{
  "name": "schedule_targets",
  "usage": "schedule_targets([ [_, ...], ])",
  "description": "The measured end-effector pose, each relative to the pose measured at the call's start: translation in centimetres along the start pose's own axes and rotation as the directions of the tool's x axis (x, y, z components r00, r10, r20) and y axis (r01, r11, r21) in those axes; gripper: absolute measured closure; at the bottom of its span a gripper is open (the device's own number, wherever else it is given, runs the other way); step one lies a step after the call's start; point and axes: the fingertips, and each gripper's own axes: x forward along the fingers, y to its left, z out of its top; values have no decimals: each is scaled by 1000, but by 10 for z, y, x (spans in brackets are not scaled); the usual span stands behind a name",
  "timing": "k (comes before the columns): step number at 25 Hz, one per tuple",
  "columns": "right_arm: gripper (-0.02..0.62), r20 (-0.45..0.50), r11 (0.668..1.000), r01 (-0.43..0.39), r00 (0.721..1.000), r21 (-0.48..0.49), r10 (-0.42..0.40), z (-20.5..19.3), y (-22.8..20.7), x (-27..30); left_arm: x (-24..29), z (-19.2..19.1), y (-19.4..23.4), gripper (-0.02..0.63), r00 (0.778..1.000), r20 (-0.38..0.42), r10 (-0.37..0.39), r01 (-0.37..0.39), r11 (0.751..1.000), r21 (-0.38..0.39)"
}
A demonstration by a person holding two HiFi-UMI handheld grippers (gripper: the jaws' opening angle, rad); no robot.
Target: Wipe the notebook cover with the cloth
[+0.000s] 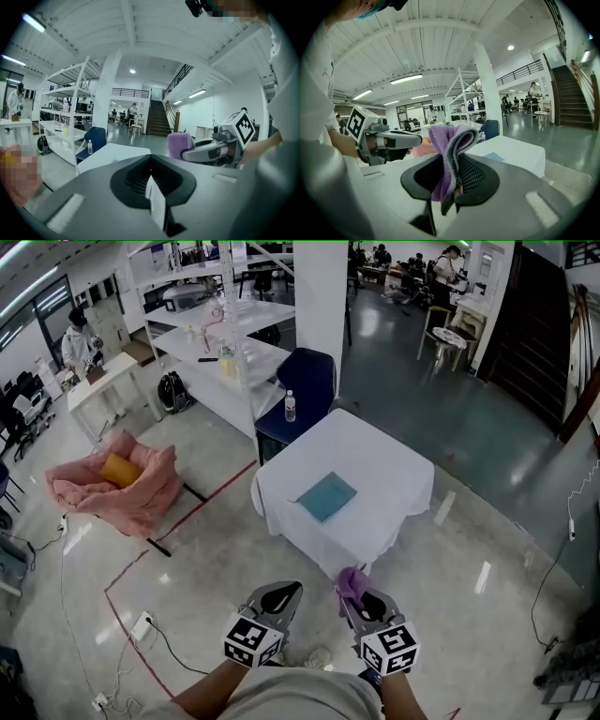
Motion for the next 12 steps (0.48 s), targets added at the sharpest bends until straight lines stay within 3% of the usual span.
schedule_targets([
  [12,485,4,999,-43,999,-25,43,-6,-15,-14,9,2,-19,606,999,16,40,-40,999,14],
])
